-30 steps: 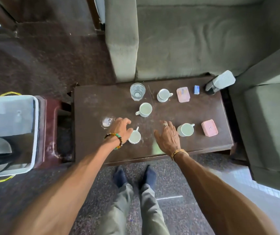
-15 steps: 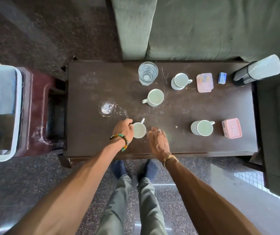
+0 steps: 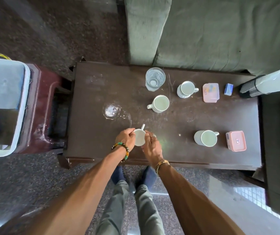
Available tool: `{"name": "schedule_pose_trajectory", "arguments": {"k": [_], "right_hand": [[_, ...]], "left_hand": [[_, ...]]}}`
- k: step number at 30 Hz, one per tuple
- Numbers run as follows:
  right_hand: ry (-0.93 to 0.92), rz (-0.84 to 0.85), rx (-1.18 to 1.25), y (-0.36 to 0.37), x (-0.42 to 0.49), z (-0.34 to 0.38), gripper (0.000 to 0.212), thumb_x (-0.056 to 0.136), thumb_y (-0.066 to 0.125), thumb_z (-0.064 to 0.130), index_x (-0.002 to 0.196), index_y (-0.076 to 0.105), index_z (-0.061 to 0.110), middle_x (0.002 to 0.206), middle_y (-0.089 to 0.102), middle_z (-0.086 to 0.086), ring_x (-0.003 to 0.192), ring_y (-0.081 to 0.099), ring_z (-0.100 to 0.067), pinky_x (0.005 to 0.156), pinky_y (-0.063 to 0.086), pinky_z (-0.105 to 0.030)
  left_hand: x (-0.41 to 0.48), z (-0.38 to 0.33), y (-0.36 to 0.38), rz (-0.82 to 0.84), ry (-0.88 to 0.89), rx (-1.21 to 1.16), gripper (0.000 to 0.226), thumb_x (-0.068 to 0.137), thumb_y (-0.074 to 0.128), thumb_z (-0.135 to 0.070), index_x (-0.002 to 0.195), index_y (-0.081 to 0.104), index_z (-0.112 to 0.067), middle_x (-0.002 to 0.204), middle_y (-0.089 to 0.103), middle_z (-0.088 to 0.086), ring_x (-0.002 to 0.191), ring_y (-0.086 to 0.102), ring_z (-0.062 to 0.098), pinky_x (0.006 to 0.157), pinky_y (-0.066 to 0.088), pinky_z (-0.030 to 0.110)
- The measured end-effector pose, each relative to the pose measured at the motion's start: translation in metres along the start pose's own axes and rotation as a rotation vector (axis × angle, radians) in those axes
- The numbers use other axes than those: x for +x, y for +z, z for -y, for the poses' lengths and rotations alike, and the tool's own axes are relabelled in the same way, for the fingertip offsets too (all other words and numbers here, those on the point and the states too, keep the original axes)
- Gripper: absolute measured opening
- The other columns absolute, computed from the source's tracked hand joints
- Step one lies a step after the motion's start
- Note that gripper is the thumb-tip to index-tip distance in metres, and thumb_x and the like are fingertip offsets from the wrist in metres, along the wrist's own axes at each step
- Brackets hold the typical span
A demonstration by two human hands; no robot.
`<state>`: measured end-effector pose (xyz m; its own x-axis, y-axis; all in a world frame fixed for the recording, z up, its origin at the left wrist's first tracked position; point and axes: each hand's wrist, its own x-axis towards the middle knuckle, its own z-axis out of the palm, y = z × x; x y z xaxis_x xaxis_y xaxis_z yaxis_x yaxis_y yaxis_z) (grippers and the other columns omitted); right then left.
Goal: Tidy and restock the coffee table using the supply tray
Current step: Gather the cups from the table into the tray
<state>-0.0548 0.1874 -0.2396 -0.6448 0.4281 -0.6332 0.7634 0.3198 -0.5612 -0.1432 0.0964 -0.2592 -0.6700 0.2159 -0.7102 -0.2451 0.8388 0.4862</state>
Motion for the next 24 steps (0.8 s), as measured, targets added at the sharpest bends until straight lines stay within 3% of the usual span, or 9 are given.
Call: {"name": "schedule_pose_trajectory", "arguments": {"k": [2,6,8,10,13,14,17,20,24], "right_hand": [[0.024,-0.005,0.036,-0.010,-0.013,0.020,0.036,0.108,0.037,0.015,0.139,0.052,0.005,0.136,0.057,-0.020,0.122,0.056,-0.038,0.101,0.043,-0.039],[-0.116,0.113,-0.186,-0.038,-0.043,0.077,0.048,0.107,0.038,0.012,0.153,0.031,0.005,0.156,0.037,-0.015,0.142,0.039,-0.028,0.113,0.028,-0.029],[-0.223,0.038,-0.208,-0.053,-0.064,0.116,0.052,0.091,0.068,0.004,0.136,0.049,-0.014,0.132,0.056,-0.032,0.114,0.063,-0.038,0.094,0.053,-0.033],[-0.298,-0.004,-0.257,-0.060,-0.077,0.153,0.052,0.063,0.090,-0.002,0.107,0.067,-0.018,0.097,0.069,-0.032,0.076,0.072,-0.037,0.061,0.060,-0.034],[-0.460,0.062,-0.268,-0.070,-0.103,0.220,0.045,0.101,0.053,0.012,0.143,0.046,-0.004,0.144,0.049,-0.023,0.125,0.055,-0.034,0.101,0.046,-0.036],[-0.475,0.070,-0.273,-0.069,-0.112,0.238,0.043,0.105,0.043,0.016,0.146,0.046,0.004,0.149,0.045,-0.016,0.131,0.049,-0.030,0.106,0.040,-0.035],[-0.445,0.078,-0.018,-0.059,-0.136,0.288,0.047,0.100,0.034,0.033,0.131,0.061,0.010,0.130,0.063,-0.017,0.119,0.058,-0.036,0.104,0.045,-0.043],[-0.488,0.154,-0.096,-0.031,-0.164,0.325,0.076,0.084,0.019,0.044,0.138,0.051,0.000,0.130,0.060,-0.026,0.119,0.058,-0.044,0.102,0.047,-0.052],[-0.454,0.151,-0.085,0.011,-0.189,0.348,0.064,0.088,0.028,0.042,0.129,0.060,0.006,0.120,0.066,-0.025,0.112,0.062,-0.043,0.098,0.049,-0.050]], "left_hand": [[-0.015,-0.004,-0.015,-0.003,-0.014,-0.085,0.034,0.095,0.048,-0.021,0.126,0.063,-0.018,0.130,0.062,0.007,0.114,0.061,0.029,0.092,0.055,0.040],[-0.051,-0.023,-0.068,-0.049,-0.011,-0.257,0.034,0.094,0.049,-0.021,0.124,0.063,-0.018,0.129,0.062,0.008,0.114,0.060,0.030,0.092,0.055,0.043],[-0.071,-0.033,-0.105,-0.091,0.010,-0.326,0.034,0.093,0.050,-0.019,0.123,0.064,-0.017,0.128,0.062,0.010,0.114,0.060,0.032,0.091,0.055,0.045],[-0.092,-0.042,-0.147,-0.136,0.023,-0.413,0.032,0.093,0.050,-0.016,0.122,0.064,-0.014,0.127,0.062,0.013,0.112,0.060,0.034,0.088,0.056,0.048],[-0.120,-0.051,-0.209,-0.198,0.027,-0.593,0.030,0.093,0.051,-0.011,0.121,0.064,-0.009,0.127,0.061,0.014,0.113,0.059,0.036,0.086,0.056,0.052],[-0.131,-0.051,-0.230,-0.222,0.028,-0.632,0.030,0.093,0.051,-0.009,0.121,0.064,-0.009,0.127,0.060,0.013,0.114,0.058,0.037,0.086,0.056,0.053],[-0.157,-0.045,-0.282,-0.262,0.028,-0.740,0.033,0.096,0.048,-0.006,0.127,0.059,-0.006,0.135,0.054,0.017,0.122,0.053,0.039,0.093,0.052,0.052],[-0.180,-0.017,-0.320,-0.263,0.038,-0.721,0.037,0.099,0.044,-0.006,0.135,0.051,-0.002,0.139,0.052,0.018,0.124,0.054,0.036,0.095,0.053,0.042],[-0.198,0.025,-0.349,-0.255,0.006,-0.753,0.039,0.099,0.044,-0.006,0.137,0.049,-0.001,0.140,0.051,0.019,0.125,0.053,0.035,0.098,0.051,0.041]]}}
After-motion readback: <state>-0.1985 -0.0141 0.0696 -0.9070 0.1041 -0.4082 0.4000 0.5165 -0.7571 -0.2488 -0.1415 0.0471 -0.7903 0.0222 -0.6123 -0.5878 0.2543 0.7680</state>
